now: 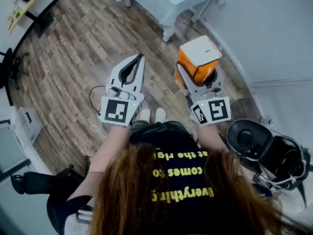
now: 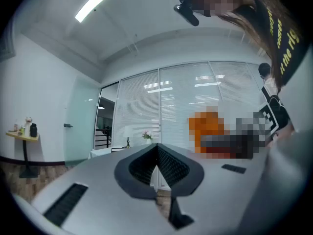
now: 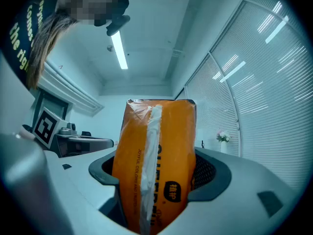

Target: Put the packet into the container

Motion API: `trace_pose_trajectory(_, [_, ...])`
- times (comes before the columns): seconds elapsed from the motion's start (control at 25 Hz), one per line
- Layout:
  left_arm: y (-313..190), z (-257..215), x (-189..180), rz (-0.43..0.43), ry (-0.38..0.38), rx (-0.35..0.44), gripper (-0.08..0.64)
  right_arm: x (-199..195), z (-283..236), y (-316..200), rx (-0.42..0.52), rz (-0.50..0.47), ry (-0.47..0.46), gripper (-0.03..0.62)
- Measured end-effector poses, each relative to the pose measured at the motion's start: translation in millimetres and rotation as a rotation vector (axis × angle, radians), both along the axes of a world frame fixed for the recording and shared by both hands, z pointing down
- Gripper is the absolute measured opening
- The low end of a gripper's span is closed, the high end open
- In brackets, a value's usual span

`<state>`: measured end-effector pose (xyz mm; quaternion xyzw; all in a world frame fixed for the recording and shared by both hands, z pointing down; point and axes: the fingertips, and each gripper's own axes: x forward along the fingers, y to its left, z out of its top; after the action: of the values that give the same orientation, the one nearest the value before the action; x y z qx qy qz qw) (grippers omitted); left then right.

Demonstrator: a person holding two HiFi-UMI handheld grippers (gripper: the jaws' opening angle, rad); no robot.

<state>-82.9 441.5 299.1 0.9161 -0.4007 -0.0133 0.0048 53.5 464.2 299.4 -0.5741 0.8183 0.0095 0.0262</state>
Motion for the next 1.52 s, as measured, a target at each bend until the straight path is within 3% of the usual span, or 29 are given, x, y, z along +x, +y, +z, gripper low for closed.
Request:
trace_pose_trajectory(0.48, [4.9,7.7,-7.7,0.001,0.002,-0.002,0.0,-12.4,5.5,5.5,0.006,-0.003,0.008,0.376])
trace_pose_trajectory(1.32, [-23.5,3.6,22.8,-0.1,-0.023,-0.014,0.0,36.0,9.4,-28.6,-0.013,-0.06,-0.056,0.377])
trace_pose_trajectory(1.52, [-36.4,7.8,27.2,-0.067,-0.007,-0.001,0.0,40.4,12.0,-40.2,-0.021,-0.045,-0.068,0.377])
